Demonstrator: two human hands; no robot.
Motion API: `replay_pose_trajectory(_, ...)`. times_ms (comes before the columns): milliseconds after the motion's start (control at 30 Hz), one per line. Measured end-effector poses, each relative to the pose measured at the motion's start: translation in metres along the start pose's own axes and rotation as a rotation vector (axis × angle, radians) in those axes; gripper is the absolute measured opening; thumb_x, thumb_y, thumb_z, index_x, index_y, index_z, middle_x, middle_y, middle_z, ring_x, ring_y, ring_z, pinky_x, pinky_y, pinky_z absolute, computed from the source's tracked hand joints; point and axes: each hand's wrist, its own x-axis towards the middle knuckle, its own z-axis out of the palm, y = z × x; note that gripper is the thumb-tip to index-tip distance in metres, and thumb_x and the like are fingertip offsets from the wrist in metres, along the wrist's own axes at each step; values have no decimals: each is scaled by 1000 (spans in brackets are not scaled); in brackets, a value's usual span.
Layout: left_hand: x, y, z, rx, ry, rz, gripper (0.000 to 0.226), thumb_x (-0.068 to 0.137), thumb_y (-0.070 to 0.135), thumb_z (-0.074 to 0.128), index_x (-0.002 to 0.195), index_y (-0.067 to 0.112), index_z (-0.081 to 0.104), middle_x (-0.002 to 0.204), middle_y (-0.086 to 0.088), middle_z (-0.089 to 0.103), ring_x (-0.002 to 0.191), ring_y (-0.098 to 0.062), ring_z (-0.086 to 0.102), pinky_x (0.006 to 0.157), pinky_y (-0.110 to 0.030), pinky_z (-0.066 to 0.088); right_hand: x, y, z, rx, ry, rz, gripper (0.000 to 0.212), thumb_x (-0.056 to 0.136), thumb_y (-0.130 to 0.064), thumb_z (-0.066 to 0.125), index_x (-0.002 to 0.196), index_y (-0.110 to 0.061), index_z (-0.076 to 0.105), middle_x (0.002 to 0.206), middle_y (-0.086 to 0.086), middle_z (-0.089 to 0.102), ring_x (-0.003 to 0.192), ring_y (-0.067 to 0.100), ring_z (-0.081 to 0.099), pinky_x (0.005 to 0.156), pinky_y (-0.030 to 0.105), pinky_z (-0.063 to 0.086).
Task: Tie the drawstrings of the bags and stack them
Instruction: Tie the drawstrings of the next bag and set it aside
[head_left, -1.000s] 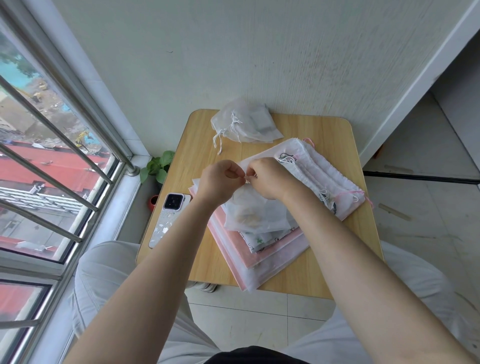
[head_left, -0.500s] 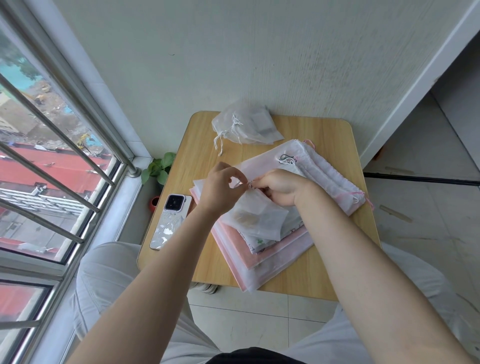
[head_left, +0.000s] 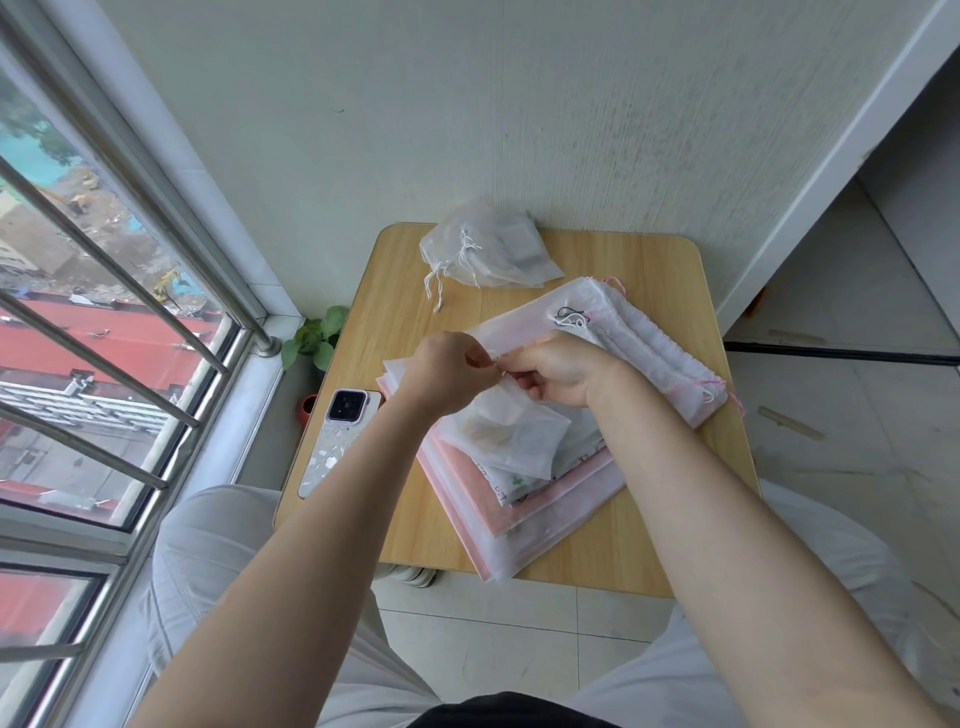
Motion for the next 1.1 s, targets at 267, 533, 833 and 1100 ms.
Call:
replay_pose_trajectory(267, -6, -2, -2, -490, -138, -242, 18, 90, 18, 59, 80, 5, 63, 58, -5, 44, 51, -15, 36, 50, -26, 29, 1, 4, 1, -158, 146, -143, 8, 85, -3, 70, 88, -10, 71, 84, 4, 66, 70, 9, 56, 64, 20, 43)
replay_pose_trajectory(533, -1, -5, -2, -594, -265, -267, 28, 92, 14, 41, 64, 15, 36, 56, 2, 30, 45, -13, 26, 44, -23, 23, 1, 6, 5, -326, 226, -216, 13, 88, -16, 72, 96, -7, 71, 78, -3, 66, 69, 5, 57, 66, 18, 46)
replay_pose_trajectory(833, 0, -19, -7, -135, -183, -147, 19, 94, 19, 43, 77, 10, 45, 71, -8, 43, 65, -19, 38, 59, -31, 32, 11, 12, -8, -622, 498, -296, 14, 90, -18, 69, 92, -4, 68, 82, -3, 61, 80, 13, 56, 68, 22, 41)
replay_pose_trajectory(1100, 6, -25, -9, 71, -190, -88, 24, 97, 20, 44, 76, 9, 49, 69, -6, 44, 62, -18, 37, 56, -28, 31, 11, 12, -17, -684, 553, -285, 20, 92, -15, 66, 95, 5, 65, 90, 10, 65, 80, 17, 54, 70, 28, 41)
